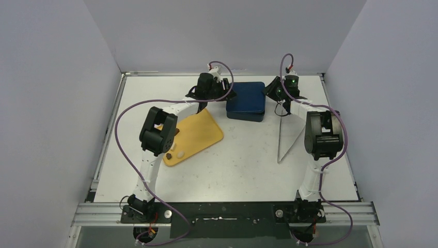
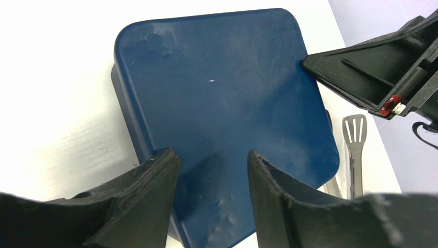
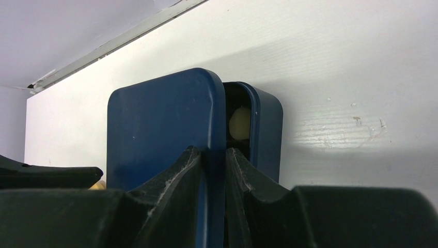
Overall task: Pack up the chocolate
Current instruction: Move the packing box to the center of the board.
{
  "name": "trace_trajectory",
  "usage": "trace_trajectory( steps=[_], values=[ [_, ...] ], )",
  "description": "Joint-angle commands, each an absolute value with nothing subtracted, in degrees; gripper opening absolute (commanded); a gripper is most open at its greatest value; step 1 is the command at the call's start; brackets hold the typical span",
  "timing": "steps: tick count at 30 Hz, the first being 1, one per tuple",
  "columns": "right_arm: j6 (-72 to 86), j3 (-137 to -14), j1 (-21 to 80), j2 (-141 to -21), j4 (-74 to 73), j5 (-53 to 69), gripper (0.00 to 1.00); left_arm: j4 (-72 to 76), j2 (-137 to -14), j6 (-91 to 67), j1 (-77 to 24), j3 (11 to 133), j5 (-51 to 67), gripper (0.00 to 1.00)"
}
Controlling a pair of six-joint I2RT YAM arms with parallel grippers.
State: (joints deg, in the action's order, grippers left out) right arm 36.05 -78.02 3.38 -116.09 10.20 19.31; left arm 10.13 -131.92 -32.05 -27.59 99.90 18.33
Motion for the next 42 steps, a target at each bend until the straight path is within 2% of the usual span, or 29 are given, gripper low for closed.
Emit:
trace_trajectory(
  steps=[1, 4, 15, 20, 28, 37, 42],
  values=[
    [37.2, -76.6, 2.2, -115.9, 14.6, 17.4, 0.21, 12.1, -131.1, -31.6, -26.9, 101.0, 18.6, 0.53],
    [37.7, -75.9, 2.2, -116.1, 15.3, 17.6, 0.21, 8.3, -129.7, -30.2, -26.9, 100.1, 16.0, 0.60],
    [37.7, -75.9, 2.2, -116.2, 15.3, 18.1, 0.21, 2.3, -123.2, -29.2, -27.1, 93.7, 15.5, 0.67],
    [38.0, -76.0, 2.2, -116.4, 15.4, 18.3, 0.21, 9.5, -120.4, -34.3, -27.1, 87.8, 19.8, 0.68],
    [38.1, -75.8, 2.2, -116.2, 15.4, 18.4, 0.22, 15.6, -120.8, -40.5, -27.5, 85.2, 23.9, 0.68],
    [38.4, -75.6, 2.2, -115.9, 15.6, 18.5, 0.22, 18.3, -122.6, -46.3, -27.5, 84.9, 25.5, 0.67],
    [38.7, -75.5, 2.2, -115.7, 15.8, 18.5, 0.22, 13.9, -122.3, -44.7, -27.9, 85.3, 21.9, 0.68]
  ],
)
